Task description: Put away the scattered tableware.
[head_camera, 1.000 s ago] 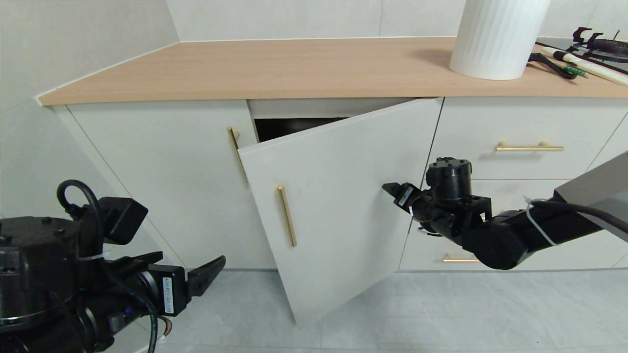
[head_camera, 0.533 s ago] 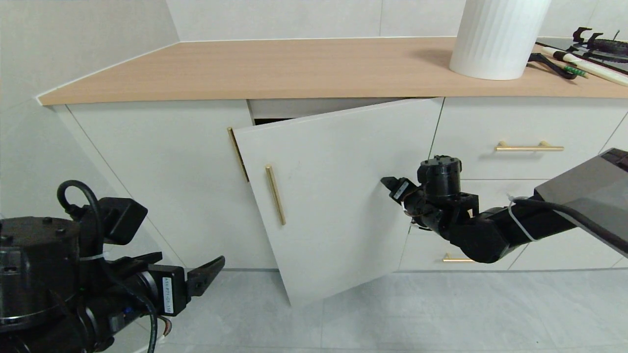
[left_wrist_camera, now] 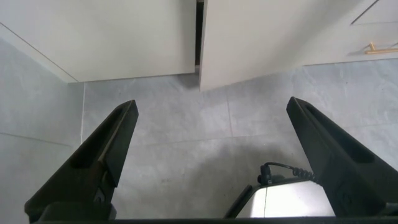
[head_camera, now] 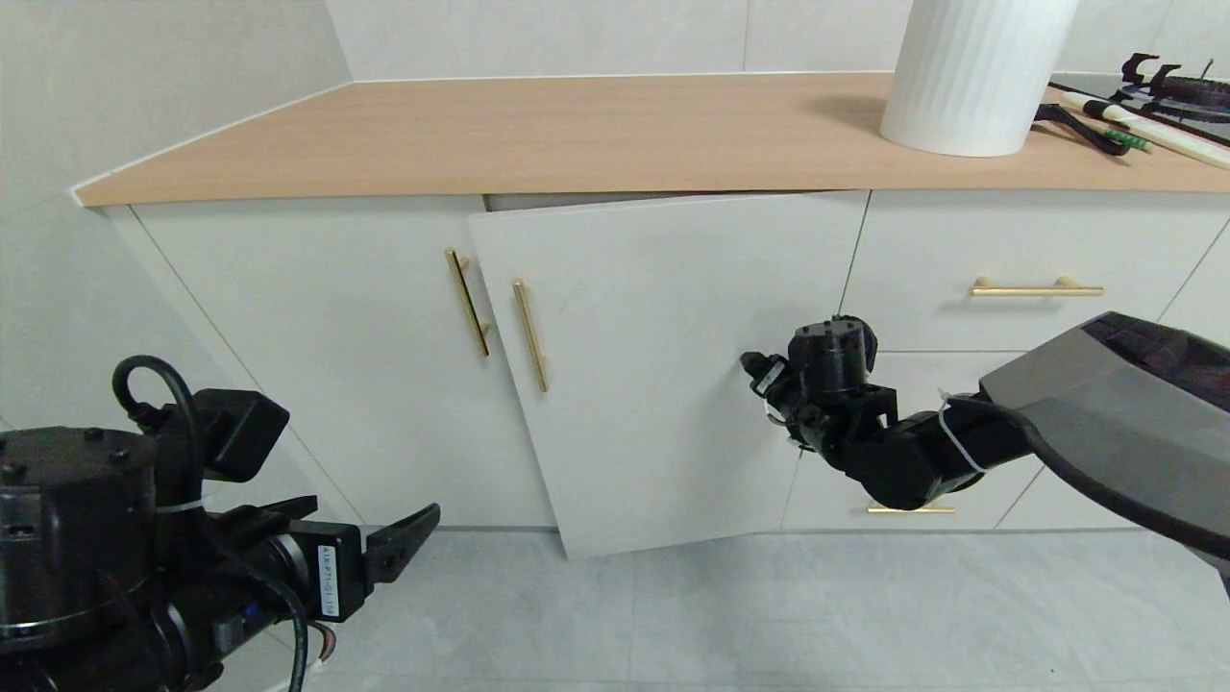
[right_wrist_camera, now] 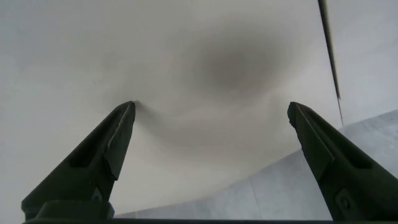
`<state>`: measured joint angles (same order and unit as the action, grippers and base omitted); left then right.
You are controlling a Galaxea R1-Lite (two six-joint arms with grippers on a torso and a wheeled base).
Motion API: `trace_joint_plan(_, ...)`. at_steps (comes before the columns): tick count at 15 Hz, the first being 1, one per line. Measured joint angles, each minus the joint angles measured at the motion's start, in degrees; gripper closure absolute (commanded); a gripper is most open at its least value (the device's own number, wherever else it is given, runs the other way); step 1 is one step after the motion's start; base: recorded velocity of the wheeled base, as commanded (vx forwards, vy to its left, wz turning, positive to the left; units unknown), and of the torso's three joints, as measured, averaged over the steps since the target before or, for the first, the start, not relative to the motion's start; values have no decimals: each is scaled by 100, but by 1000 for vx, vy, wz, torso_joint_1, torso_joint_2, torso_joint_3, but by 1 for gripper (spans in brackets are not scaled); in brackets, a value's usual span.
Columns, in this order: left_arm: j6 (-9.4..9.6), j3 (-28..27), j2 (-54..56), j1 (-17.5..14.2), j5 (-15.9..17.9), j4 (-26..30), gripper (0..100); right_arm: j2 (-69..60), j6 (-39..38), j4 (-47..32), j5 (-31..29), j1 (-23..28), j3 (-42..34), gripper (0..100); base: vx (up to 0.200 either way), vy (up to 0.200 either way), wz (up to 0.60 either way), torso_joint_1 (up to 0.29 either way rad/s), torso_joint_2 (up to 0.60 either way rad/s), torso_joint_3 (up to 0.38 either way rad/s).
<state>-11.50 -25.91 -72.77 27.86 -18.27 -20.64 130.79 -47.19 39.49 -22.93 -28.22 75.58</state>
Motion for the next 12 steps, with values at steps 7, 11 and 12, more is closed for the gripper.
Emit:
trace_joint_plan(7, 6, 0, 6, 0, 0, 0, 0, 215, -65, -73, -169, 321, 355, 0, 0, 0, 0, 0, 0, 0)
trace_joint_plan(11, 6, 0, 6, 0, 2, 0, 0, 232, -62, -65, -184, 422, 400, 0, 0, 0, 0, 0, 0, 0)
trace_joint_plan(12, 9, 0, 6, 1, 2, 0, 0, 197, -68, -45, -202, 419, 363, 0, 0, 0, 0, 0, 0, 0)
